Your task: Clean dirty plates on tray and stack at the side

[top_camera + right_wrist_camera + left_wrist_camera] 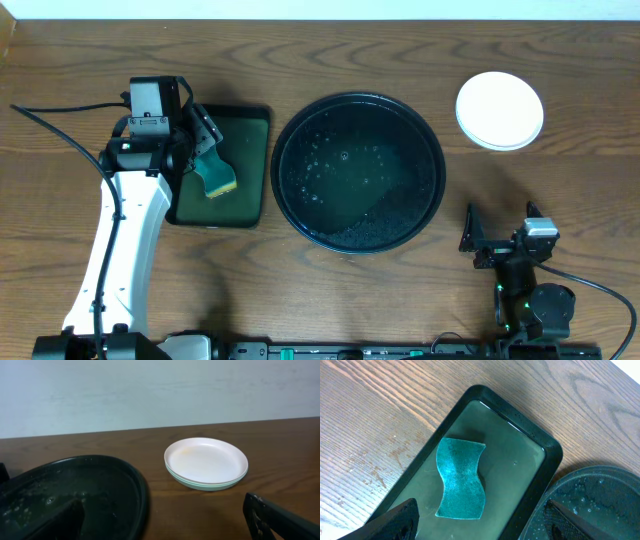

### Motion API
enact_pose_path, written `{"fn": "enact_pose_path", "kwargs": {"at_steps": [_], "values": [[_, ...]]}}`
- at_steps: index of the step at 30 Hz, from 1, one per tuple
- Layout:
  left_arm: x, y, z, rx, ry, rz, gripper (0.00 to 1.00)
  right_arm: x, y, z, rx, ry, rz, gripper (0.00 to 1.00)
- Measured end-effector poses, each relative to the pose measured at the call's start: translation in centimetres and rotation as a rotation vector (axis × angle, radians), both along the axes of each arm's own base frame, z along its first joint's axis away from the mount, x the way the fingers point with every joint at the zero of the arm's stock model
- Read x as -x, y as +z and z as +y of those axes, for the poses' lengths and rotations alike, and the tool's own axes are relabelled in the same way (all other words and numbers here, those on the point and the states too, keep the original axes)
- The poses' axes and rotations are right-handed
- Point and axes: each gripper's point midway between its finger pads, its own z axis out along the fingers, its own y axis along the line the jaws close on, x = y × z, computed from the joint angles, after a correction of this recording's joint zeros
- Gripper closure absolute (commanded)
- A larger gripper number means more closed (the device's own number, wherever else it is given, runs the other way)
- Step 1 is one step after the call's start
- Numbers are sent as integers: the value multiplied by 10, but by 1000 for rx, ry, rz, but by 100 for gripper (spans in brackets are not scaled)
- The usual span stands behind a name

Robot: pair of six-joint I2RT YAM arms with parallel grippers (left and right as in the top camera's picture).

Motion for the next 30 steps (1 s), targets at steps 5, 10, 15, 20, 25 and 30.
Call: {"fn": "enact_pose_path", "kwargs": {"at_steps": [5, 10, 15, 20, 25, 30], "values": [[0, 0, 0, 0, 0, 0, 20, 0, 0, -1, 19, -2, -1, 1], [0, 0, 0, 0, 0, 0, 20, 0, 0, -1, 24, -2, -1, 1], [0, 0, 0, 0, 0, 0, 20, 0, 0, -1, 27, -1, -2, 1], [0, 0, 0, 0, 0, 0, 20, 0, 0, -1, 27, -1, -2, 1], [0, 0, 0, 0, 0, 0, 20, 0, 0, -1, 27, -1, -2, 1], [8, -5, 0, -10, -11, 41, 20, 0, 0, -1, 27, -2, -2, 1]]}}
